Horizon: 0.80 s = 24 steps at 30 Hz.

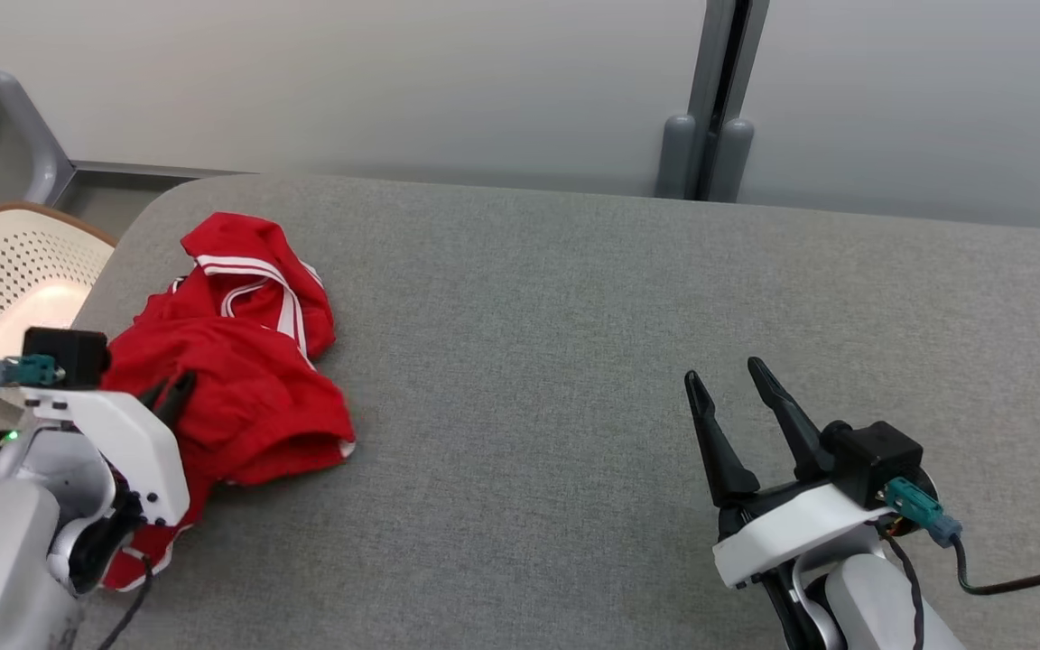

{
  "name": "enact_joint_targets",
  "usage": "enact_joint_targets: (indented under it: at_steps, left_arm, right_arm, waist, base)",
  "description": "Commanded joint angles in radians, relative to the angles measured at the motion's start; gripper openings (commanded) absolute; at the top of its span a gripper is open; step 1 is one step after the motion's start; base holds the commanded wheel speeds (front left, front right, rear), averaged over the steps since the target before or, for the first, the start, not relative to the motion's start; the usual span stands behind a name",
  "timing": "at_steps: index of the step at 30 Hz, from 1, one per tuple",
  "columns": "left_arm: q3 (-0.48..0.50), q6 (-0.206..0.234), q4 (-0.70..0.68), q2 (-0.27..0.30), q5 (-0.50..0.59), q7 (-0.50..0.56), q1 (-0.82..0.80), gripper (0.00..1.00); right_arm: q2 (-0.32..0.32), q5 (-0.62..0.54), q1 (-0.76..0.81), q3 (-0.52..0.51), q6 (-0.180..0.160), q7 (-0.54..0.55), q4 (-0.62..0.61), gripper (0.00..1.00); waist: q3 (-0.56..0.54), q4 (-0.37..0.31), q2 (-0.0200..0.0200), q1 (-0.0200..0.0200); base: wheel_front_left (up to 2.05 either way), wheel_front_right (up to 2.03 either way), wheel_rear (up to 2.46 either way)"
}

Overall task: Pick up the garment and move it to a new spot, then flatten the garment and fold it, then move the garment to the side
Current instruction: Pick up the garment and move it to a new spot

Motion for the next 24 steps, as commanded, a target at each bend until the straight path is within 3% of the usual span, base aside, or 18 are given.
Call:
enact_joint_targets:
  at_steps: [1,5,13,19,24]
  left_arm:
    - [0.008,-0.001,-0.051,0.025,-0.011,-0.004,-0.011,0.0]
    - [0.023,0.017,-0.222,0.064,-0.011,0.026,-0.014,0.0]
    - [0.046,0.107,-0.579,0.091,-0.034,0.124,0.022,0.0]
    - [0.025,0.165,-0.729,0.027,-0.058,0.14,0.056,0.0]
    - [-0.009,0.187,-0.749,-0.033,-0.028,0.09,0.07,0.0]
  right_arm:
    - [-0.001,0.006,0.01,-0.003,0.0,-0.009,-0.001,1.0]
    - [0.0,0.011,0.021,-0.011,0.0,-0.013,-0.001,1.0]
    - [0.002,0.014,0.031,-0.033,0.0,-0.016,-0.008,1.0]
    - [-0.002,0.0,0.026,-0.044,0.0,-0.016,-0.015,1.0]
    - [-0.008,-0.005,0.016,-0.046,0.0,-0.016,-0.019,1.0]
  waist:
    - [-0.027,-0.015,0.0,0.0]
    - [-0.055,-0.055,0.0,0.0]
    - [-0.08,-0.182,0.0,0.0]
    - [-0.075,-0.292,0.0,0.0]
    - [-0.063,-0.364,0.0,0.0]
  base:
    - [0.0,0.0,0.0]
    - [0.0,0.0,0.0]
    - [0.0,0.0,0.0]
    - [0.0,0.0,0.0]
    - [0.0,0.0,0.0]
